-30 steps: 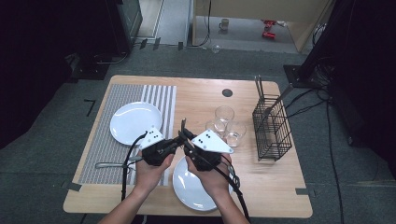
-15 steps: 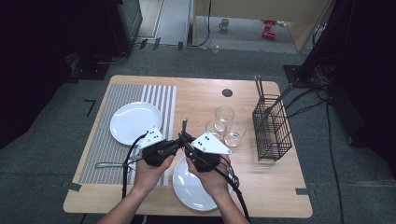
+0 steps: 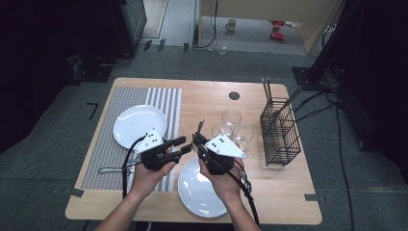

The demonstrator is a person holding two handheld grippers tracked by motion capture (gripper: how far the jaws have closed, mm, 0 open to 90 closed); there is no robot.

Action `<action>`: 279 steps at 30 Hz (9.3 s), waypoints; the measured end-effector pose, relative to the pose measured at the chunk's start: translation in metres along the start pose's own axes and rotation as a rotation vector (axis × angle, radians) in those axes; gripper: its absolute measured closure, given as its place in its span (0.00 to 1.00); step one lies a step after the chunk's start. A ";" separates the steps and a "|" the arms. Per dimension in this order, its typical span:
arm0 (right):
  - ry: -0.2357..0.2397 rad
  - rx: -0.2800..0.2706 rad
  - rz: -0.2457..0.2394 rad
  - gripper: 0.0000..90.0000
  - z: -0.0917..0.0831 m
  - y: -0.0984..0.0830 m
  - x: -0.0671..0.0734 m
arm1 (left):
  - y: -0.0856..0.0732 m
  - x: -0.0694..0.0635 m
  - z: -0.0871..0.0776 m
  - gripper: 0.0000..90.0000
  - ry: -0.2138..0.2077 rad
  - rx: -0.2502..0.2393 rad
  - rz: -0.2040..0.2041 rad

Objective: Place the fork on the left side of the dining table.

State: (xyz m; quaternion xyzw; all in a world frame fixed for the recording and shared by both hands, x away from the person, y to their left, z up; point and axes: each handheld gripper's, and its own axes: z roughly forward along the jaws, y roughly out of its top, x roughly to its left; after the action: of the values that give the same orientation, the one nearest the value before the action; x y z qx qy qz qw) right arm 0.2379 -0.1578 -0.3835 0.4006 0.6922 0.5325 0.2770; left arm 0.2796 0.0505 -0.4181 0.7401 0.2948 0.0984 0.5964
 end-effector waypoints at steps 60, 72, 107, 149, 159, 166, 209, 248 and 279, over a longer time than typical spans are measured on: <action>0.076 0.097 -0.073 0.95 0.030 -0.032 0.043 | 0.038 -0.024 -0.038 0.87 0.051 -0.120 0.099; 0.078 0.102 -0.078 0.95 0.032 -0.034 0.045 | 0.037 -0.021 -0.037 0.98 0.093 -0.112 0.102; 0.087 0.164 -0.042 0.31 0.012 -0.045 0.007 | 0.034 -0.002 -0.043 0.98 0.150 -0.121 0.059; -0.099 0.262 0.035 0.00 -0.049 -0.094 -0.085 | 0.030 0.012 -0.044 0.98 0.201 -0.103 0.024; -0.122 0.292 0.069 0.00 -0.063 -0.116 -0.108 | 0.028 0.014 -0.044 0.98 0.217 -0.093 0.014; -0.131 0.321 0.088 0.00 -0.071 -0.132 -0.120 | 0.029 0.019 -0.044 0.98 0.231 -0.088 0.006; -0.259 0.486 0.132 0.00 -0.080 -0.166 -0.144 | 0.057 0.074 0.005 0.98 0.363 -0.125 0.001; -0.258 0.486 0.130 0.00 -0.080 -0.166 -0.145 | 0.065 0.151 0.056 0.98 0.523 -0.097 -0.046; -0.258 0.486 0.131 0.00 -0.080 -0.166 -0.145 | 0.077 0.197 0.106 0.98 0.641 -0.130 -0.073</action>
State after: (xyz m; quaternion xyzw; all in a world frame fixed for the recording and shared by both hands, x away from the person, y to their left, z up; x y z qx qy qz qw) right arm 0.2060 -0.3404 -0.5268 0.5638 0.7312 0.3122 0.2237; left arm 0.5155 0.0628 -0.4153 0.6209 0.4868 0.3235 0.5224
